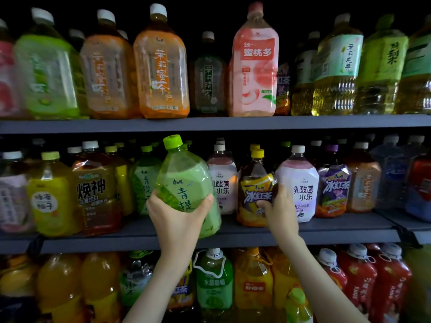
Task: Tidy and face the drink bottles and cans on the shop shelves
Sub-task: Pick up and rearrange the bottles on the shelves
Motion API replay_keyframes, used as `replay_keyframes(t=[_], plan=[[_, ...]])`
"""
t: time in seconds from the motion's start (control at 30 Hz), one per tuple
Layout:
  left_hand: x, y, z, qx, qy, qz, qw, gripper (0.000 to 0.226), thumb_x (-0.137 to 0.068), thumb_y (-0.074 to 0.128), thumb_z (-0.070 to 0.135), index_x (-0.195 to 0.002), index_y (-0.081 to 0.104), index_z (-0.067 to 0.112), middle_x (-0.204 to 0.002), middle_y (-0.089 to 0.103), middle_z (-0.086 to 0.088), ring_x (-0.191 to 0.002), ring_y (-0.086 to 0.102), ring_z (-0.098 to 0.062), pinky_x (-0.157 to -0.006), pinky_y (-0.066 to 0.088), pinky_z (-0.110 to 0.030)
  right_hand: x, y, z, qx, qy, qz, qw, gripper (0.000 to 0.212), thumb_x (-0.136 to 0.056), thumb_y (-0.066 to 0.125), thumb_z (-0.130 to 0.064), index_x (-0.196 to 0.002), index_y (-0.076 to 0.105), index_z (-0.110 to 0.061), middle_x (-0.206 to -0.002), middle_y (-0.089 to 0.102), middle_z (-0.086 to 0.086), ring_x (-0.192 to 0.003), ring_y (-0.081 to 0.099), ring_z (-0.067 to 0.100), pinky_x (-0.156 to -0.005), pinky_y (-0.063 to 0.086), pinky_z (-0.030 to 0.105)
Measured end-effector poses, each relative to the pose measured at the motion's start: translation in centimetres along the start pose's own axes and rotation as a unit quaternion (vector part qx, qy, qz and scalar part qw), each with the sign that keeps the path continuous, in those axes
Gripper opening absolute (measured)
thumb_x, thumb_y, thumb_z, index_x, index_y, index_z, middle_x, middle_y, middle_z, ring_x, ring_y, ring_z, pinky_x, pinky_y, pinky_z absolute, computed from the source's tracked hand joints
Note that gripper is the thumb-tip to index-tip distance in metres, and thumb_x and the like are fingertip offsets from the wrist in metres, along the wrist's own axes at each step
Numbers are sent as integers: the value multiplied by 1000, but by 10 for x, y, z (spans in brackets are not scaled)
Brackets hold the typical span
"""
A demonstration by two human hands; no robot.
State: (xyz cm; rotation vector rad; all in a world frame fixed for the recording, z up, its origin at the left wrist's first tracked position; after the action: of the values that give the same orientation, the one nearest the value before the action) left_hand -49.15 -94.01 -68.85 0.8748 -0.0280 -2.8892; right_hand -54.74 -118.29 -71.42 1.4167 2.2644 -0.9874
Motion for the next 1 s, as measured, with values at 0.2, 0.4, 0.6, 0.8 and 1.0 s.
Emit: replay_keyframes(t=[0.2,0.4,0.6,0.8,1.0], plan=[[-14,-25,-17,-29,-4,23,999,102,-53,88,39,-133,34,7,-122,38,-3,-118,43,-23,-98,45,-45,5,8,-1,17,19,45,999,72,-78,76,-24,-132,36,3,-124,48,20,-119,44,38,-90,43,46],[-30,-48,-37,-51,-17,44,998,104,-50,86,46,-132,34,9,-123,38,-4,-117,43,-24,-97,46,-47,12,23,-14,36,70,95,992,105,-62,86,-34,-136,26,9,-131,36,29,-123,34,46,-92,39,56],[-17,-36,-44,-49,-15,20,998,102,-50,87,44,-131,35,9,-121,39,-4,-116,43,-22,-98,45,-45,13,28,-18,48,102,95,989,104,-63,85,-36,-136,24,7,-133,34,25,-124,31,42,-92,39,59],[-6,-25,-40,-50,-7,5,999,103,-50,86,45,-132,35,10,-120,39,-1,-117,43,-20,-100,44,-43,19,24,-26,72,63,117,988,97,-66,83,-34,-137,26,1,-128,36,25,-117,36,43,-86,42,58],[-20,-44,-48,-74,2,34,997,103,-52,86,43,-133,35,5,-122,40,-4,-118,42,-22,-100,42,-36,54,48,-97,-108,-109,14,988,53,-82,71,-22,-125,45,-5,-110,48,2,-102,51,19,-89,47,33]])
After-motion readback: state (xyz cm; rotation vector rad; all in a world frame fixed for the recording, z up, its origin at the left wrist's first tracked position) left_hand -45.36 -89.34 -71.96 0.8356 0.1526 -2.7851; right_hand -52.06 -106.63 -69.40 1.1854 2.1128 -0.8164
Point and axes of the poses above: each hand's wrist, its own x-axis away from the middle knuckle, its own y-axis out of the palm, z = x × y, the point moved 4 cm from there along -x, towards the middle knuckle
